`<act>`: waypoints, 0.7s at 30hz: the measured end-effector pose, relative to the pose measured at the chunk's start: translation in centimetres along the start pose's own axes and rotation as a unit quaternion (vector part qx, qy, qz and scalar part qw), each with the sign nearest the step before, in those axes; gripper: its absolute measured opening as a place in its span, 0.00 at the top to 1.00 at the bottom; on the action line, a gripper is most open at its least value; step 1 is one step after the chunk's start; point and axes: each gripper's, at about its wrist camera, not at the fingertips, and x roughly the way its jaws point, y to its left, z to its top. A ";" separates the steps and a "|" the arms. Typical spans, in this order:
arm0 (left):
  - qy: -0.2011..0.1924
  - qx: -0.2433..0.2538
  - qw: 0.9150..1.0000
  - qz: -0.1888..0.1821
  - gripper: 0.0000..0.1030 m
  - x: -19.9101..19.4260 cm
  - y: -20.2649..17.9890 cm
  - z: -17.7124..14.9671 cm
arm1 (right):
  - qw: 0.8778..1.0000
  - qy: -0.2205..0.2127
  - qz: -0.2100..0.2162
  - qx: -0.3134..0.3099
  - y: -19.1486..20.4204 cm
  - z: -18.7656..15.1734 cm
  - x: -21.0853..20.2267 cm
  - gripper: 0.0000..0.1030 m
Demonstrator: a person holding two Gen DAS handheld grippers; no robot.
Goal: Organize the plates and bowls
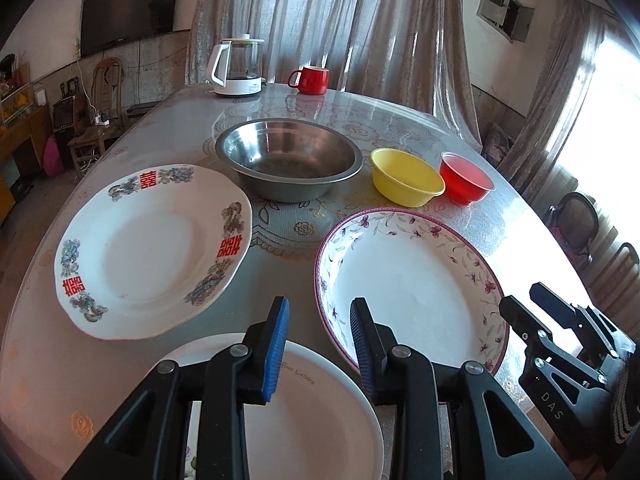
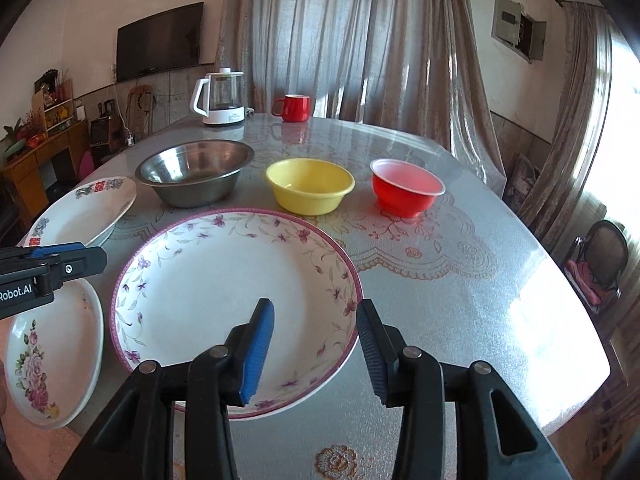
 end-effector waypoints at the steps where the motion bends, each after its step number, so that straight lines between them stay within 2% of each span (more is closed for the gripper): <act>1: -0.003 -0.003 1.000 0.001 0.69 -0.3 0.1 -0.1 | 1.000 -0.004 0.004 -0.004 0.3 0.1 -0.2 0.58; 7: -0.016 -0.019 1.000 0.013 0.69 -1.8 1.6 -0.4 | 0.999 -0.017 0.023 -0.026 2.7 0.7 -0.9 0.58; 21: -0.019 -0.060 0.997 0.046 0.68 -3.2 5.9 -1.2 | 0.993 -0.045 0.060 -0.088 8.4 2.7 -1.4 0.58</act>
